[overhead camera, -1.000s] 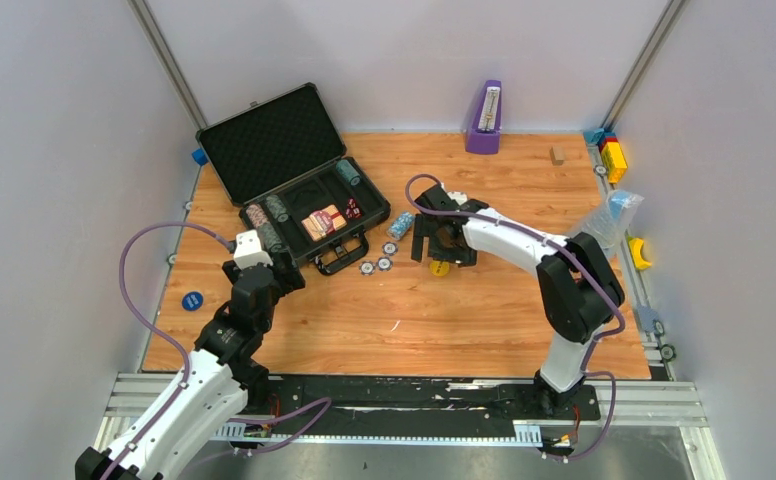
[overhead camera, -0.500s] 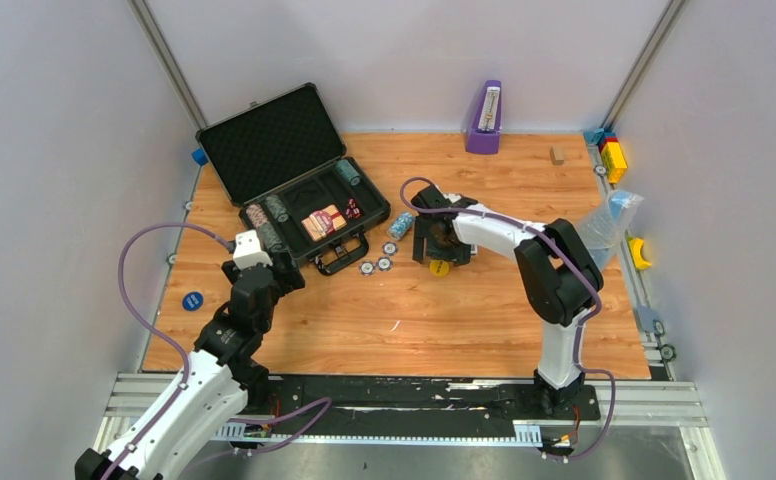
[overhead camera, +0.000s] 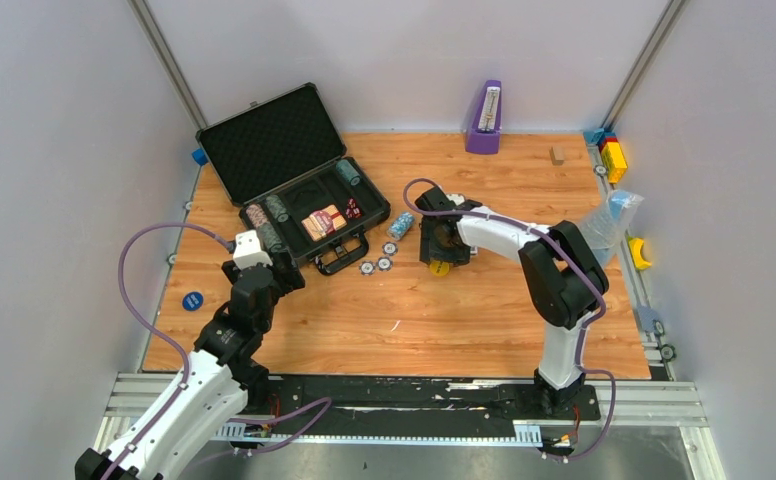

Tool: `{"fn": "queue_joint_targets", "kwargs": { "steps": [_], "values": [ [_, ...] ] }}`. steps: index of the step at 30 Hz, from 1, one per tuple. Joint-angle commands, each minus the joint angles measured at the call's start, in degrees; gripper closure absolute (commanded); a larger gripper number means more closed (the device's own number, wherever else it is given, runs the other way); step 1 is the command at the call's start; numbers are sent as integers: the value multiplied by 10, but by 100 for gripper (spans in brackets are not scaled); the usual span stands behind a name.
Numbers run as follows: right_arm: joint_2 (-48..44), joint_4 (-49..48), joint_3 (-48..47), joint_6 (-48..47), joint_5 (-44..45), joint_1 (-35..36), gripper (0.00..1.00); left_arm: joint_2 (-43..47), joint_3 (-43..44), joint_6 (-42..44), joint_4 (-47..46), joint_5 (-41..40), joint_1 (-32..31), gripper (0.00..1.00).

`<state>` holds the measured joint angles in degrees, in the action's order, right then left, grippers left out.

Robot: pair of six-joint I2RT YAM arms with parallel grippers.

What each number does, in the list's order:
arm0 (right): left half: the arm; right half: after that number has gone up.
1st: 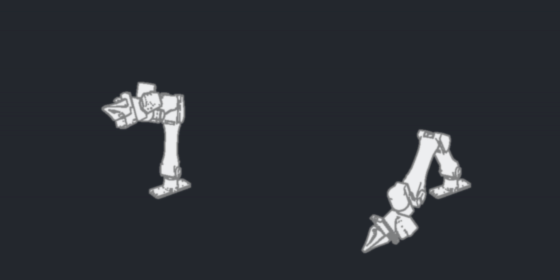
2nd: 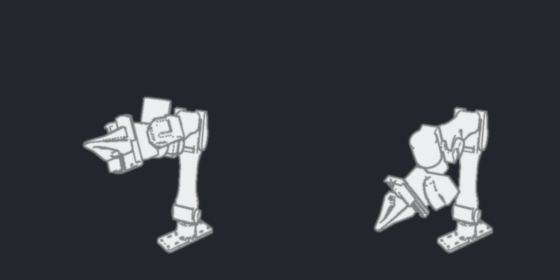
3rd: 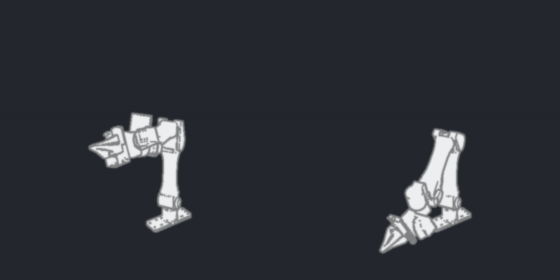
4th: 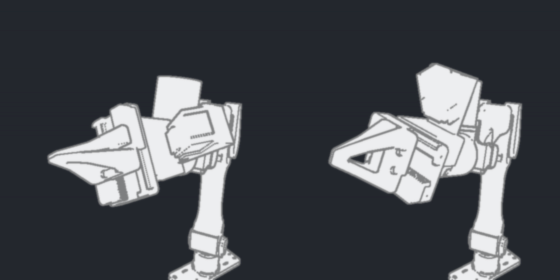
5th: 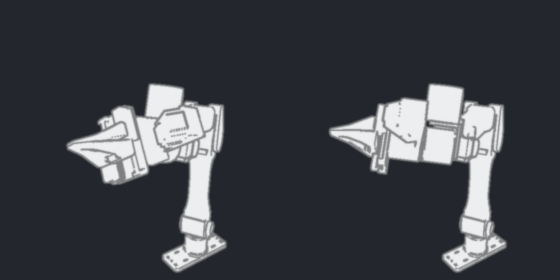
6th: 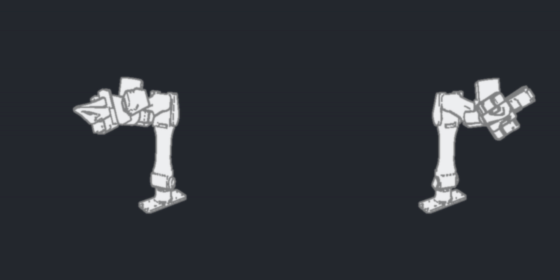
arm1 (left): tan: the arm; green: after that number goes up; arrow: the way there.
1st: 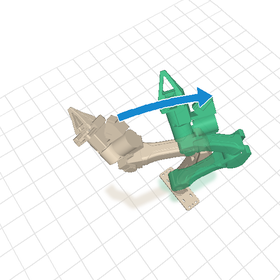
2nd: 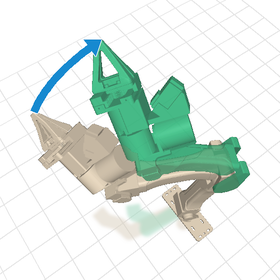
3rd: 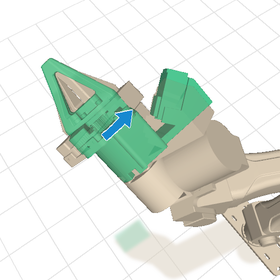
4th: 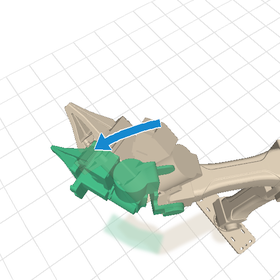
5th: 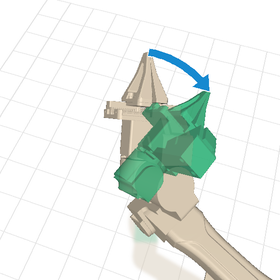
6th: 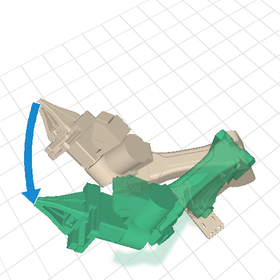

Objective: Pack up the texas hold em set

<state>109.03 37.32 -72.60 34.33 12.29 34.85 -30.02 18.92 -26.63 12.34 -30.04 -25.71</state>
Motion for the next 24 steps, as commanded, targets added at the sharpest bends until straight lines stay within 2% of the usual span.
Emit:
{"fn": "queue_joint_targets", "kwargs": {
  "steps": [1,20,24],
  "values": [
    [21,3,23,0,-20,7,37,1,16,4,-11,-4,3,5],
    [33,39,22,15,-25,26,38,-1,17,5,-13,-4,3,5],
    [34,39,26,16,-25,26,47,-1,17,5,-13,-3,3,5]
  ]
}}
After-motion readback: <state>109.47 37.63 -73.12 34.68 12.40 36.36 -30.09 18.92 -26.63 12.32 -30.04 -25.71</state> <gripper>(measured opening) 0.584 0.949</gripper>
